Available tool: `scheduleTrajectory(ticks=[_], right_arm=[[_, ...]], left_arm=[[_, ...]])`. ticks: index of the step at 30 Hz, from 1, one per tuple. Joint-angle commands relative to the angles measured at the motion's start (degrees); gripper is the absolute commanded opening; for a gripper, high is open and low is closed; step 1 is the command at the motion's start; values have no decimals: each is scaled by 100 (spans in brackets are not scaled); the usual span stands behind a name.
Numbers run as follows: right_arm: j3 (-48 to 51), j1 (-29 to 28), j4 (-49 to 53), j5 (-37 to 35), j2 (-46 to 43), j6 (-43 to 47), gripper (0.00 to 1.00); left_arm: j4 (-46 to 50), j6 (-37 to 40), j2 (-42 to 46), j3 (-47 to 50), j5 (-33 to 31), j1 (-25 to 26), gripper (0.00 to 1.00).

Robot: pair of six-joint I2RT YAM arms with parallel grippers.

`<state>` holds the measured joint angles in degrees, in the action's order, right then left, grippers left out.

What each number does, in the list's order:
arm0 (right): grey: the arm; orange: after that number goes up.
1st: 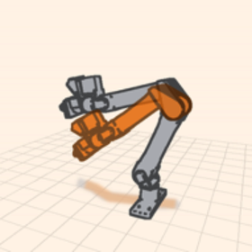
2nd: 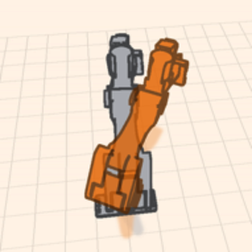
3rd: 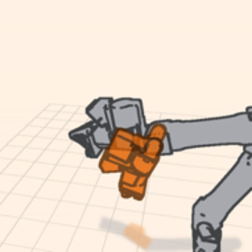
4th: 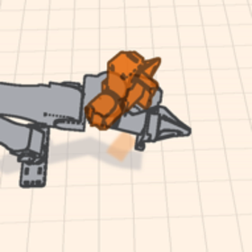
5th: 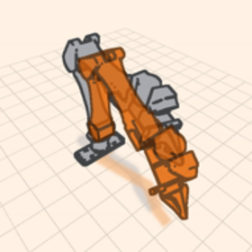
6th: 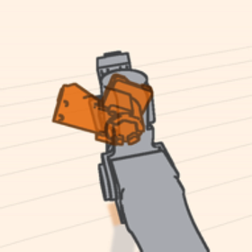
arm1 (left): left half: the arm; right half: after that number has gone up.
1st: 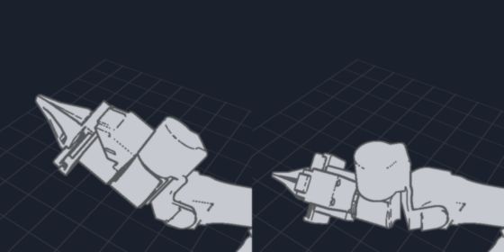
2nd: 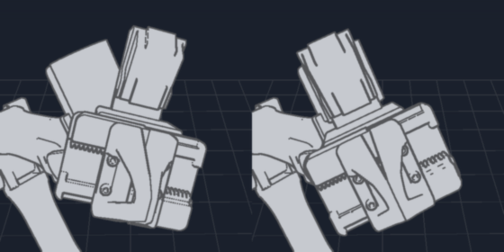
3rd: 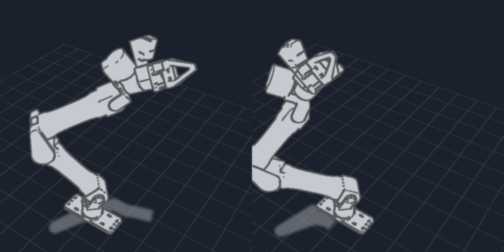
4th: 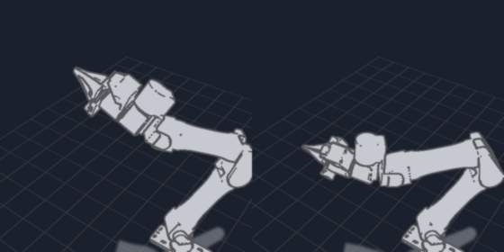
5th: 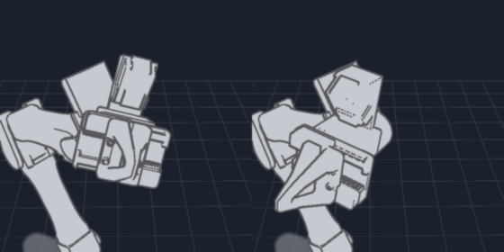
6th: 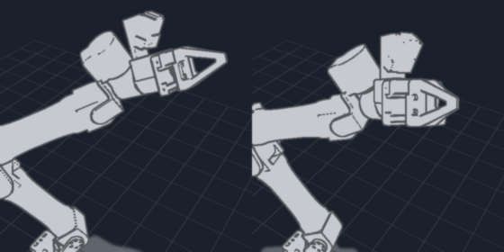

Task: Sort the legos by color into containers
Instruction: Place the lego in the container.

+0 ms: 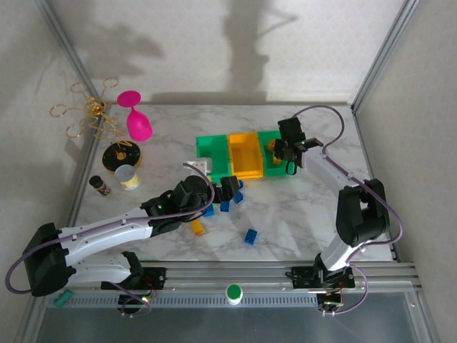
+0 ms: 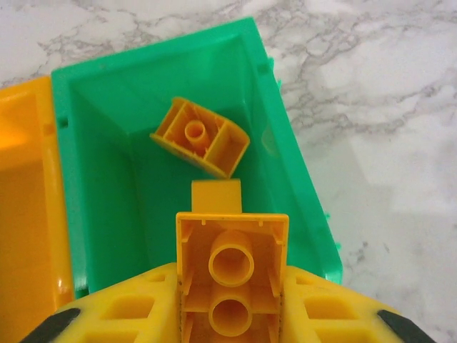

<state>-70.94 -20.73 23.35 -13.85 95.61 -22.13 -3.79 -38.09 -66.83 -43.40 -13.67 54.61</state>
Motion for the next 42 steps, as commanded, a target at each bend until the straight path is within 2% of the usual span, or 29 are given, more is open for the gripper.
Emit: scheduleTrajectory(ticks=[1, 21, 26, 30, 36, 42], right_arm=[[-388, 95, -150, 160, 379, 240, 30], [-1597, 197, -80, 290, 1888, 547, 32], [-1667, 200, -59, 271, 2002, 558, 36], [-1769, 201, -17, 223, 2029, 555, 44], [-1915, 197, 130, 211, 1977, 568, 46], [-1926, 198, 201, 225, 1547, 527, 47]], left_arm=[[-91, 91, -58, -172, -242, -47, 100], [-130, 29, -70, -126, -421, -257, 100], [-117, 47, -52, -116, -413, -301, 100], [-95, 56, -22, -112, -382, -328, 100], [-117, 64, 74, -53, -345, -359, 99], [-95, 56, 183, -20, -364, -372, 100]])
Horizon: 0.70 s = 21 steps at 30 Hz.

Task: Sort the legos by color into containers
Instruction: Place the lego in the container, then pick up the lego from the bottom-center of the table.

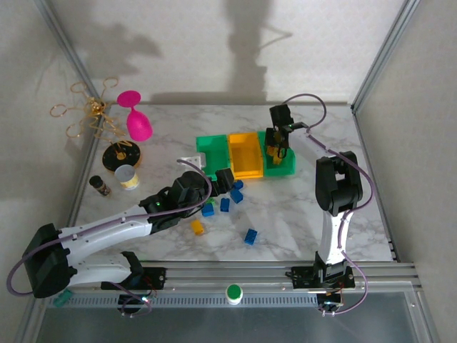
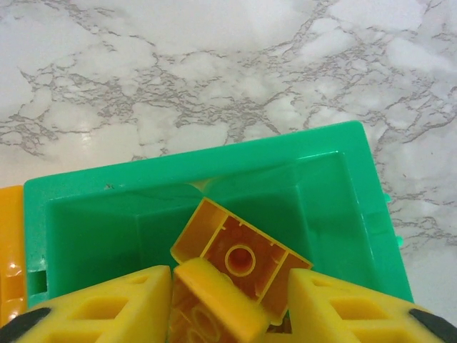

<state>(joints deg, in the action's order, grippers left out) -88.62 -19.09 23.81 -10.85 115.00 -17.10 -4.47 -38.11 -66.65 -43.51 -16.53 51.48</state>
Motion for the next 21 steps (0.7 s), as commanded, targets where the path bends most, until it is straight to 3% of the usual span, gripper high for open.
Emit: scheduleTrajectory(ticks=[1, 12, 21], right_arm=[[-127, 32, 165, -75, -491, 15, 48], [776, -137, 138, 334, -1978, -313, 55], [1559, -945, 237, 313, -2983, -762, 59]], left_arm=[[-34, 58, 194, 6, -93, -62, 100], [67, 23, 541, 131, -43, -77, 99], [554, -93, 1130, 395, -96, -77, 100]])
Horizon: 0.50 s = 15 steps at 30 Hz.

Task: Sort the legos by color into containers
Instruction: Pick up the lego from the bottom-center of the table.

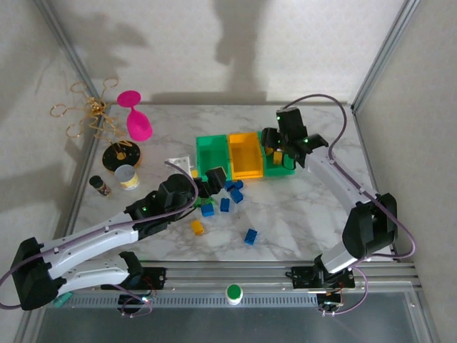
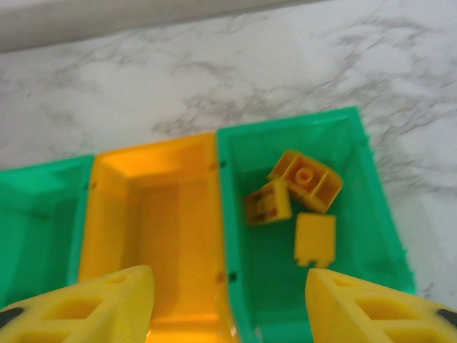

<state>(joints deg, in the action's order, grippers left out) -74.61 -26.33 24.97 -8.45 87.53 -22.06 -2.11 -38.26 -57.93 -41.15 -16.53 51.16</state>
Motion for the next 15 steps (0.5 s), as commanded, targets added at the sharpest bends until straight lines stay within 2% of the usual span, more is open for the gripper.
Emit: scheduleTrajectory(ticks=[1, 15], right_arm=[[221, -395, 143, 34, -295, -325, 59], [1020, -2352, 26, -56, -322, -738, 61]], left_arm=[[358, -116, 377, 235, -103, -46, 100], [1631, -854, 1550, 818, -420, -53, 100]])
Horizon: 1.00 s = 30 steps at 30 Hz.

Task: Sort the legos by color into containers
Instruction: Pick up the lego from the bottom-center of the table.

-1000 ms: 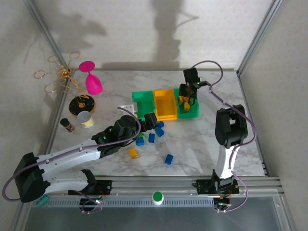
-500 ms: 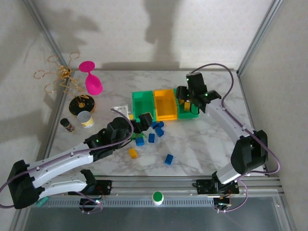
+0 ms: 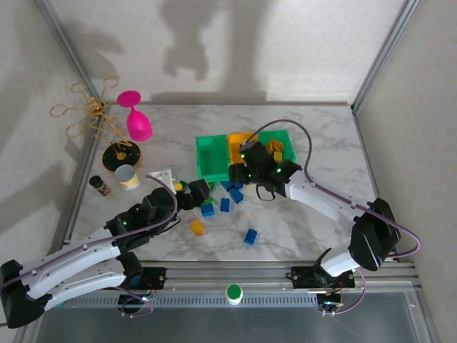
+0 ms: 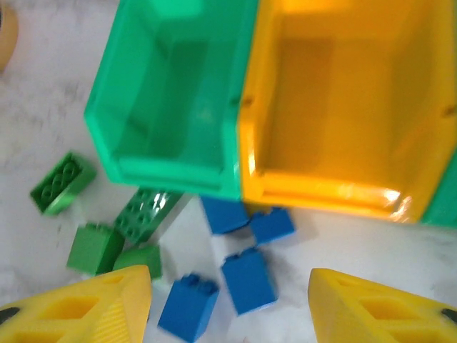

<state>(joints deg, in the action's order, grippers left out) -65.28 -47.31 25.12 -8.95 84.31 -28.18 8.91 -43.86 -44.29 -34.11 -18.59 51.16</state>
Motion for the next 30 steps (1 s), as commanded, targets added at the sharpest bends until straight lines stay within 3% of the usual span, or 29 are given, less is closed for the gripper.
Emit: scheduleTrajectory(ticks=[1, 8, 16, 21, 30], right_arm=[[115, -395, 23, 19, 45, -133, 61], [414, -1355, -209, -92, 210, -720, 60], [100, -2395, -479, -417, 1007, -1279, 61], [-8, -2601, -574, -287, 1534, -1487, 56], [-170, -2750, -819, -235, 1878, -1223, 60]], left_arm=[[641, -341, 265, 125, -250, -49, 100], [1744, -732, 832, 1, -575, -48, 100], [2618, -1076, 1503, -63, -788, -55, 100], [2947, -1208, 1716, -204, -945, -61, 99], [3122, -1226, 1902, -263, -1080, -65, 100]])
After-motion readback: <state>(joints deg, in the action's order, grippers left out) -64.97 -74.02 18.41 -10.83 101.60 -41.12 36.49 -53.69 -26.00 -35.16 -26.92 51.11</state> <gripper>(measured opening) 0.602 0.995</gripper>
